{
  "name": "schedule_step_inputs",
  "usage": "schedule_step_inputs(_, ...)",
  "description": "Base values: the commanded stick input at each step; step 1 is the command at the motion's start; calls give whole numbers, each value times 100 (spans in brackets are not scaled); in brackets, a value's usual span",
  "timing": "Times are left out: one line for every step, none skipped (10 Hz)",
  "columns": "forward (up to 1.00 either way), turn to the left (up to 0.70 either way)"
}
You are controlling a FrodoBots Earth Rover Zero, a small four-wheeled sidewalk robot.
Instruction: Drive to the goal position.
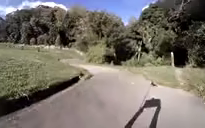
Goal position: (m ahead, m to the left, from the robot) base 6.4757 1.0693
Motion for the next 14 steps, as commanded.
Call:
schedule_step_inputs(100, -40)
schedule_step_inputs(100, -40)
schedule_step_inputs(100, -40)
schedule_step_inputs(100, 0)
schedule_step_inputs(100, 0)
schedule_step_inputs(100, 0)
schedule_step_inputs(100, 0)
schedule_step_inputs(100, 0)
schedule_step_inputs(100, 0)
schedule_step_inputs(100, 0)
schedule_step_inputs(100, -2)
schedule_step_inputs(100, -7)
schedule_step_inputs(100, -39)
schedule_step_inputs(100, -40)
